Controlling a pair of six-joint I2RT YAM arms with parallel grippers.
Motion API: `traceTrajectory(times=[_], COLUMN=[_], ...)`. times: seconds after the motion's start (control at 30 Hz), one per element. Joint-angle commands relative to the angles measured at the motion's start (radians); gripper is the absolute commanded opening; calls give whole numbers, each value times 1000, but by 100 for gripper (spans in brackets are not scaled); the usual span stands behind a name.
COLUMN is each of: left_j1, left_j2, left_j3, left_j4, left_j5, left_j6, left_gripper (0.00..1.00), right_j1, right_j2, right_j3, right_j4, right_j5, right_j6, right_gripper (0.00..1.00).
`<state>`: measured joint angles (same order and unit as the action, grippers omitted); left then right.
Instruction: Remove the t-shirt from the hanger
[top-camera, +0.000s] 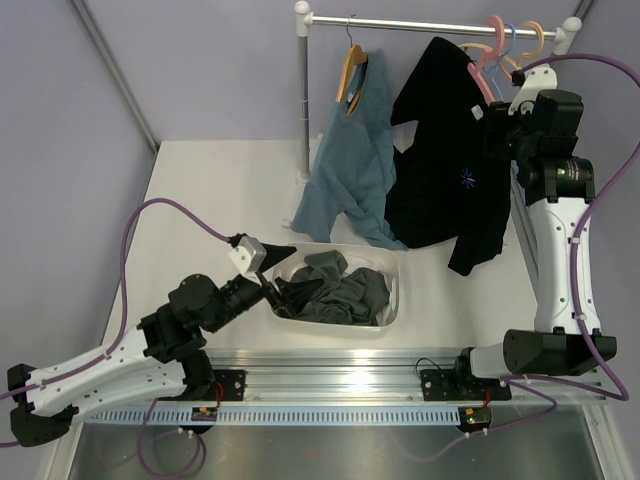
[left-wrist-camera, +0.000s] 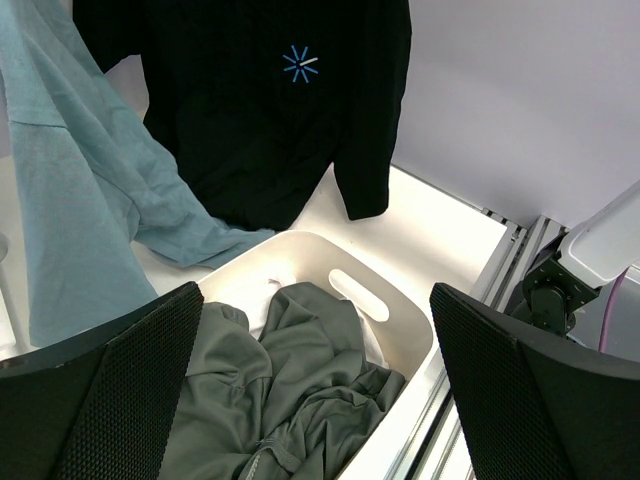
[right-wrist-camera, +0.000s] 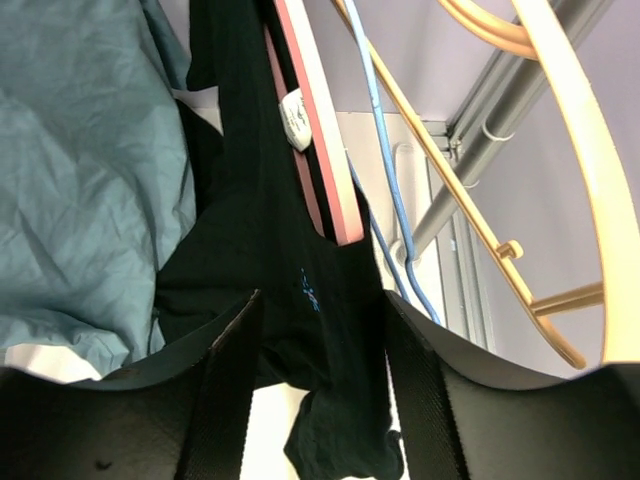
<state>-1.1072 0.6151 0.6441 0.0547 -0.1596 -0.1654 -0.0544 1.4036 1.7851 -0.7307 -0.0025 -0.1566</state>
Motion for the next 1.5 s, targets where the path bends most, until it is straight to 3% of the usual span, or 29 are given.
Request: traceTrajectory(times=[0.0, 0.2, 0.47, 0.77, 0.87, 0.9, 1.47], left_j1=[-5, -5, -5, -5, -3, -5, -5], left_j2=[-8, -6, -8, -6, -5, -5, 8], left_j3=[0, 0, 0, 2, 2, 2, 8], left_j4=[45, 45, 42, 37, 36, 37, 33], left_j5=[12, 9, 6, -6, -11, -11, -8], left_j6=[-5, -5, -3, 1, 1, 1, 3], left_gripper=[99, 99, 99, 99, 99, 99, 99], right_j1=[-2, -2, -2, -2, -2, -2, -2], right_j2=[-8, 24, 81, 124, 129, 129, 40], right_j3=[-4, -15, 71, 103, 108, 109, 200], right_j4=[7, 10, -1, 20, 24, 27, 122], right_j5=[-54, -63, -4, 10, 10, 15, 13], right_j6=[15, 37, 98, 135, 138, 141, 141], right_gripper=[56, 54, 40, 33, 19, 0, 0])
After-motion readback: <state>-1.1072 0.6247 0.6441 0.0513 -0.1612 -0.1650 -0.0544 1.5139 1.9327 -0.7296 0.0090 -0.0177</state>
